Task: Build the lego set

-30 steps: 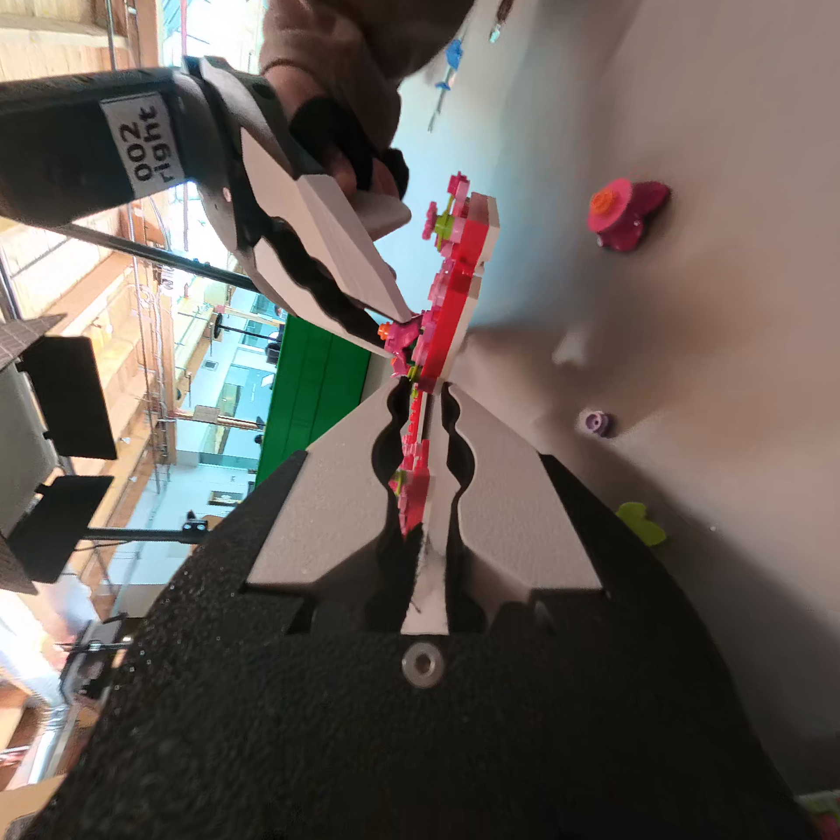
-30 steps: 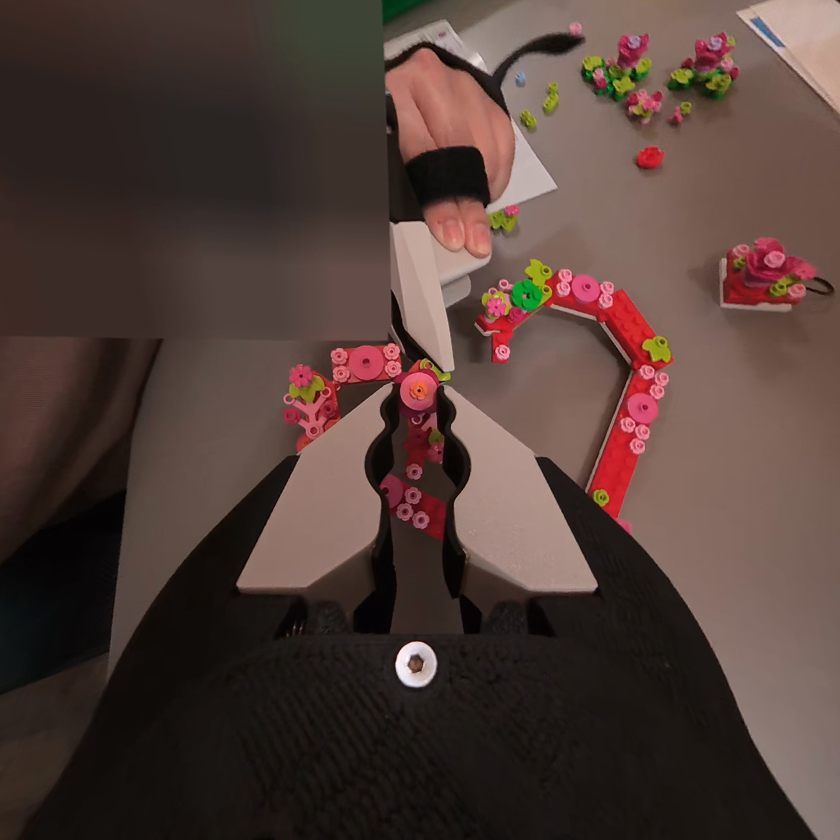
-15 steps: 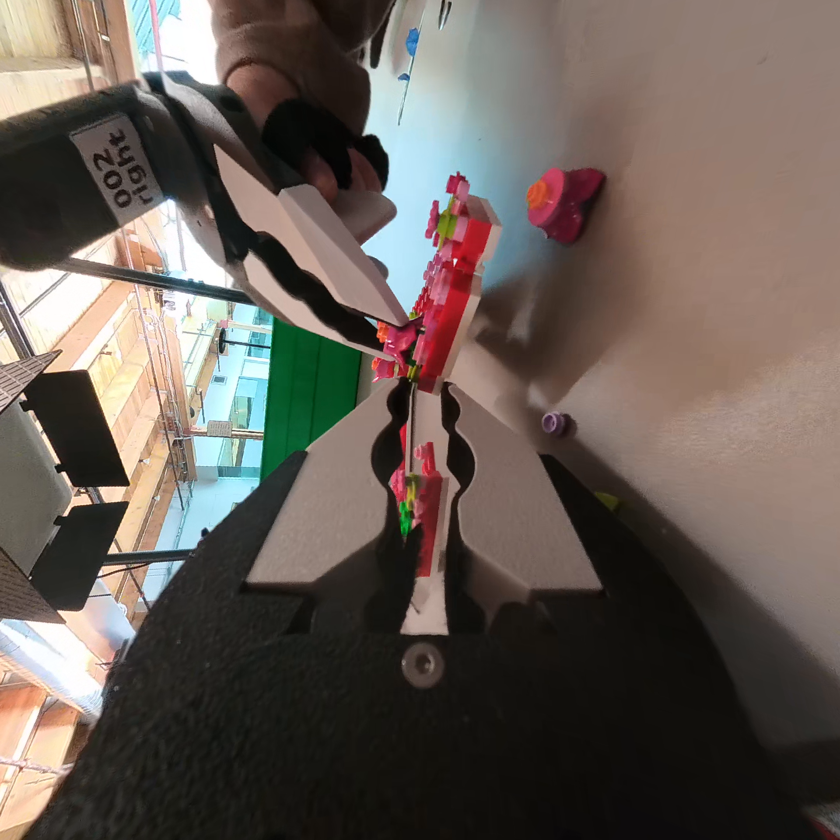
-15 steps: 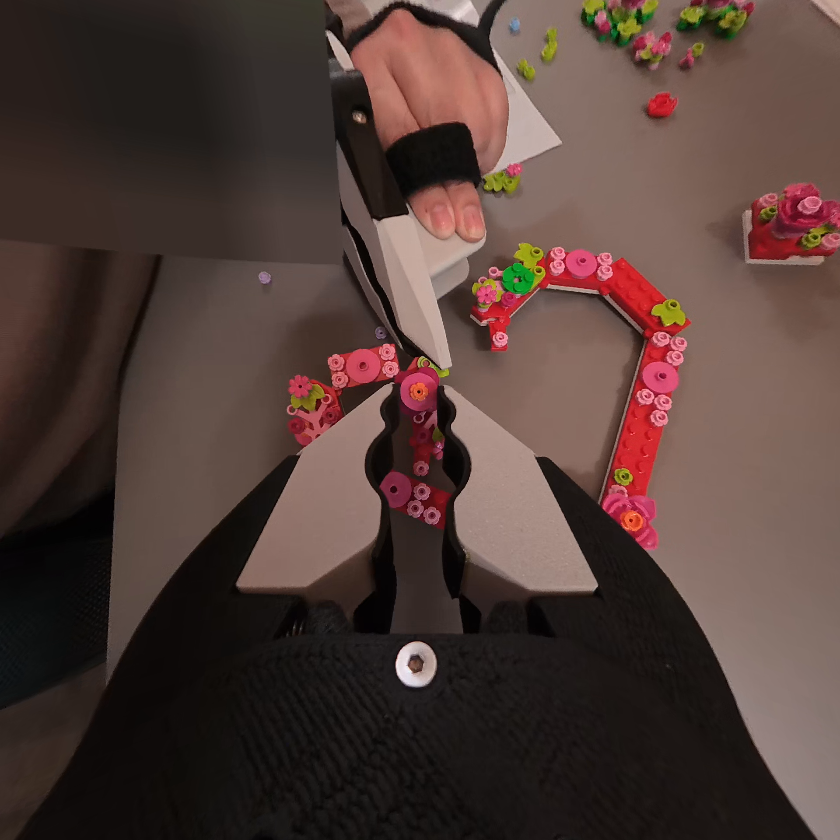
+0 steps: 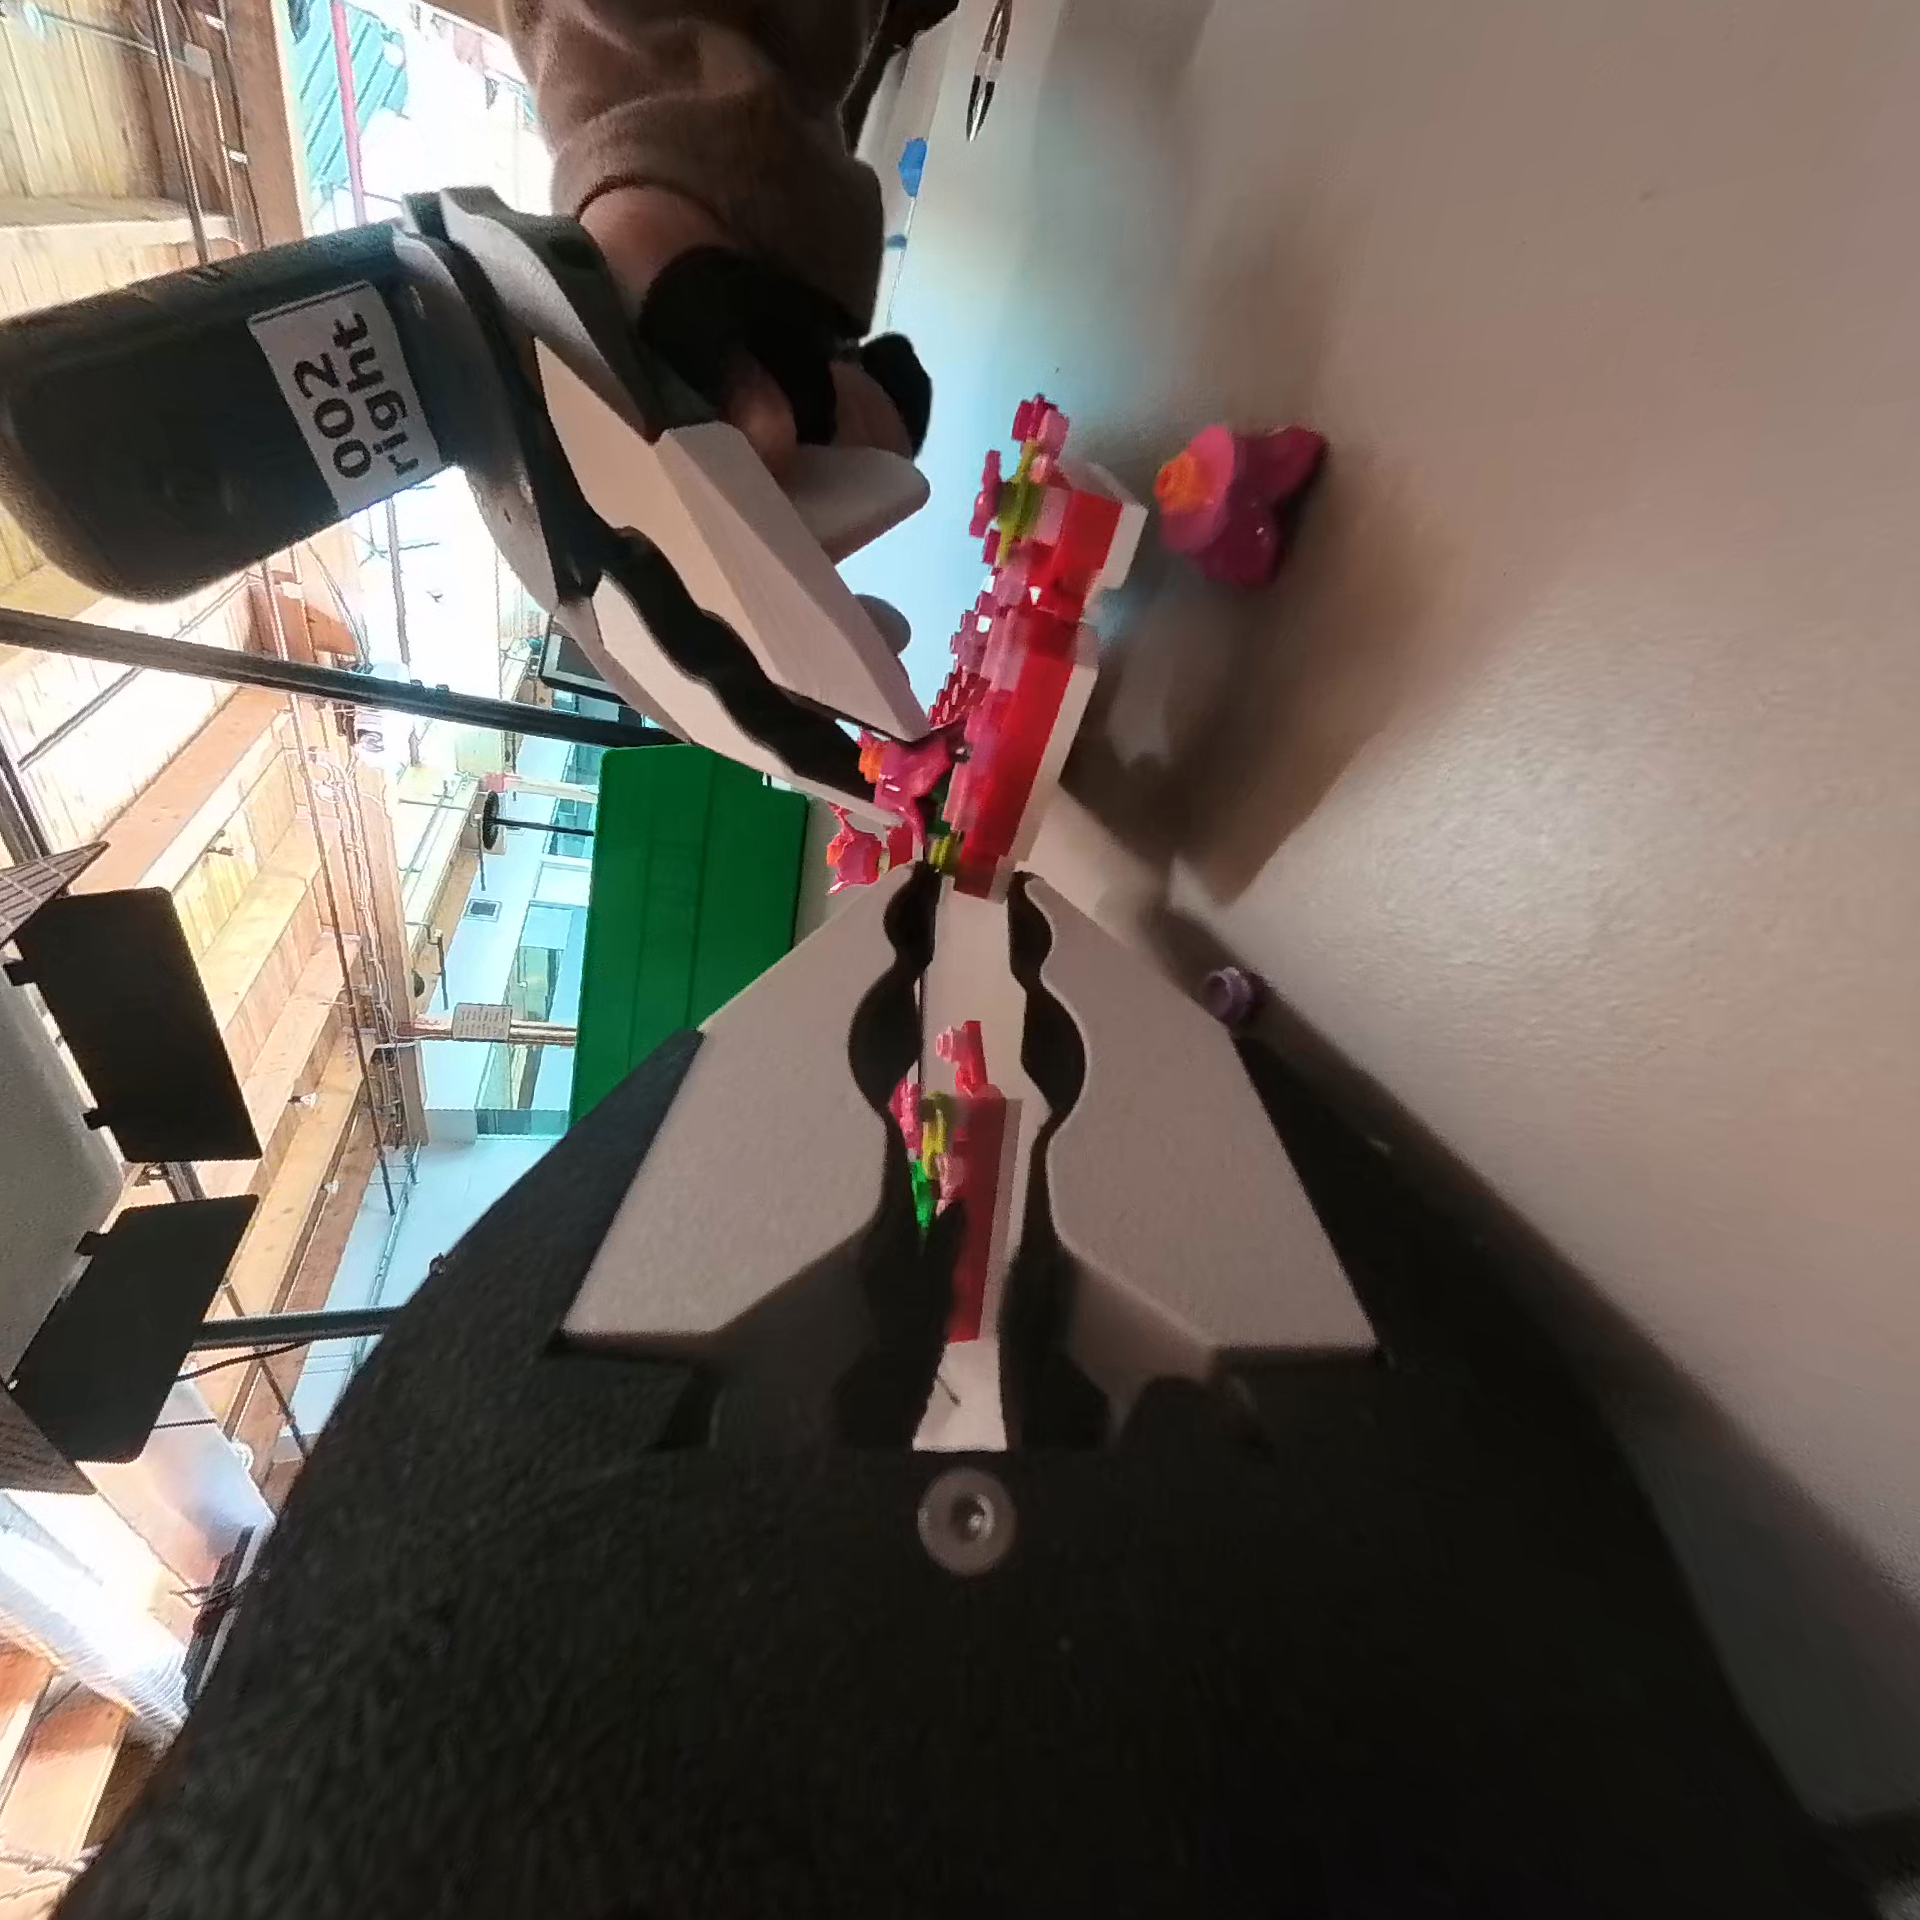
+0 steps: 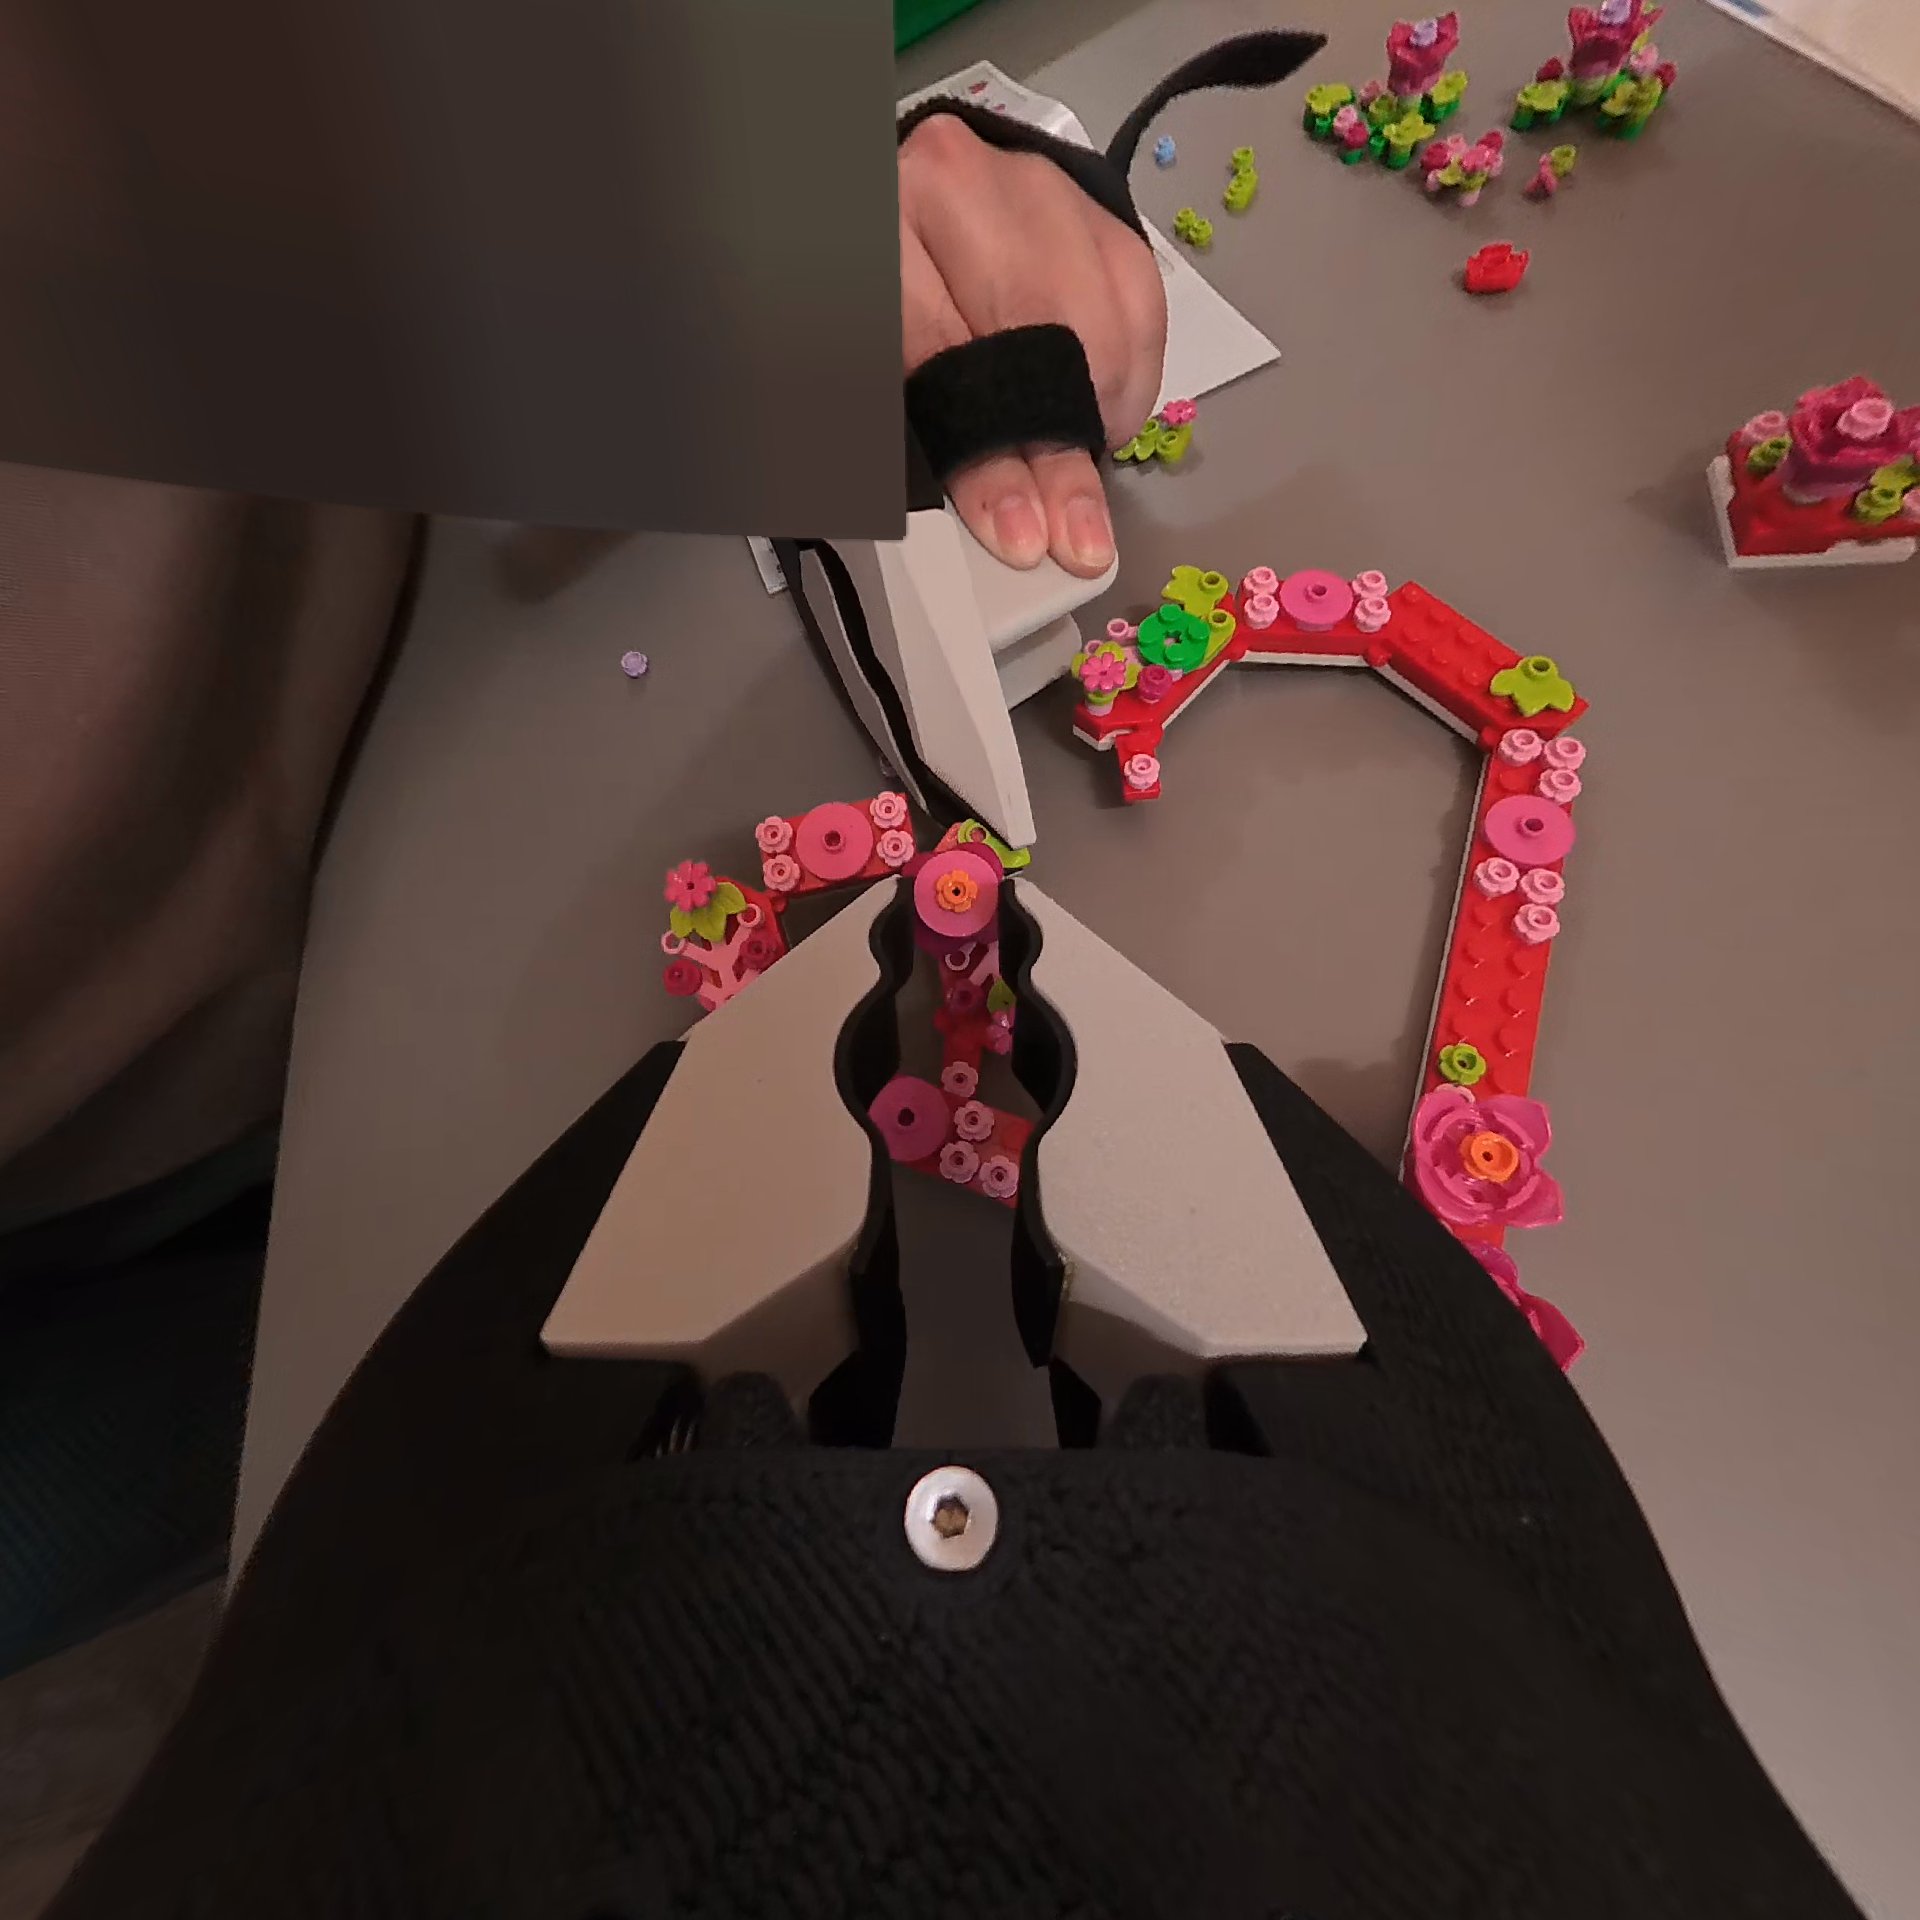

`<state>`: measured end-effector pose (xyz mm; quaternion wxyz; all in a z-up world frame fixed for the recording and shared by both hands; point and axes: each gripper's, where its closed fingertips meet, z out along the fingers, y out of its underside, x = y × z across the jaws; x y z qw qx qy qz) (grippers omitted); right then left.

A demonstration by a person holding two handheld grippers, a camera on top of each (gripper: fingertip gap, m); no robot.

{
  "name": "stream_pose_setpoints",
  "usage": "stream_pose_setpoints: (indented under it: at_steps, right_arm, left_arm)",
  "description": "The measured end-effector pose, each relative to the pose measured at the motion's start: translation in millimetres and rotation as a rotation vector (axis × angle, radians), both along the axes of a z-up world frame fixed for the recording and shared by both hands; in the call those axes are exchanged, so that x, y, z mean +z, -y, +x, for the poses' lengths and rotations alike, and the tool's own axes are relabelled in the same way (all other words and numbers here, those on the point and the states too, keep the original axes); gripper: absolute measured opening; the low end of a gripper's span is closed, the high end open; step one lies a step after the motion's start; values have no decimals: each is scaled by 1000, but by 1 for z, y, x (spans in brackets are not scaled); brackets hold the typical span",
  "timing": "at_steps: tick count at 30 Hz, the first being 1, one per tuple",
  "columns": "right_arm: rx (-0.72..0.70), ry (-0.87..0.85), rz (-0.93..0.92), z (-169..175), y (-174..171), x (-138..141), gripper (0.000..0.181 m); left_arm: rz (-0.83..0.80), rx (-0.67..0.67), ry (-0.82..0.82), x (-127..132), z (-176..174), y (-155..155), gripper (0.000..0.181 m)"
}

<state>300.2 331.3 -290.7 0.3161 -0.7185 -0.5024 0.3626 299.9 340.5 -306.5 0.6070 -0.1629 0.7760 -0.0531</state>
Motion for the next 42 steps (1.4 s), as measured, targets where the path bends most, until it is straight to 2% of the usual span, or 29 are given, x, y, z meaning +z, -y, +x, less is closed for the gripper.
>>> stream_pose_setpoints:
  at_steps: [19, 27, 36, 42]
  right_arm:
    - [46, 140, -1, -1, 2, -3, 14]
    - [168, 307, 85, -1, 4, -5, 14]
    - [393, 573, 223, -2, 5, -8, 13]
    - [475, 624, 262, -2, 6, -9, 14]
  left_arm:
    - [0, -10, -10, -1, 0, 1, 11]
    - [-2, -12, -14, -2, 0, 2, 11]
    - [-12, -14, -24, -3, -1, 3, 12]
    - [-20, -18, -35, -4, -1, 4, 12]
